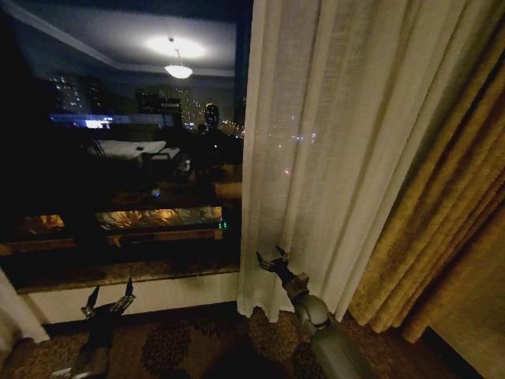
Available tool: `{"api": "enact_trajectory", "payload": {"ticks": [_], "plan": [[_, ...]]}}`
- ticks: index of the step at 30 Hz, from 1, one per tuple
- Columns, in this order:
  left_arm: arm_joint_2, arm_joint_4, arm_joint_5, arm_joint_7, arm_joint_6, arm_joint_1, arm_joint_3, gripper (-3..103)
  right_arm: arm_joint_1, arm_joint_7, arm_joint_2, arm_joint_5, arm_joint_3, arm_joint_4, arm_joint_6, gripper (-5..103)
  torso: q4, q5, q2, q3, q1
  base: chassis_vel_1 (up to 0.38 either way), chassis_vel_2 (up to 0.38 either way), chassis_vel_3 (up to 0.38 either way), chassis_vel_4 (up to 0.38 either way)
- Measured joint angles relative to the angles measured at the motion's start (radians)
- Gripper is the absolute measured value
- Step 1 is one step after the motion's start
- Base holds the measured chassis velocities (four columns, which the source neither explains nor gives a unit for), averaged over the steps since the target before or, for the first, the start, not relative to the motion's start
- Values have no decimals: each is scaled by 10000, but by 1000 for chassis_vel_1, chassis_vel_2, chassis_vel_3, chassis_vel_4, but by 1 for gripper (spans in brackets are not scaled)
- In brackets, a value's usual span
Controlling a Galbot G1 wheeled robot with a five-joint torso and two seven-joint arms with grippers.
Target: Open the curtains by pulling them apart, changing their state from closed to fully open.
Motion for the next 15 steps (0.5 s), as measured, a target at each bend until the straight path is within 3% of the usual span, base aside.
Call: {"api": "enact_trajectory", "payload": {"ticks": [8,15], "plan": [[0,1,0,2,0,0,2,100,37,-62,121,-20,-120,-83,3,100,2,-12,0,-1,-1,-82,32,73,-30],[2,0,0,0,0,0,-2,100,73,-37,104,209,-208,-67,117,100,2,-9,0,0,0,-132,183,112,-177]]}}
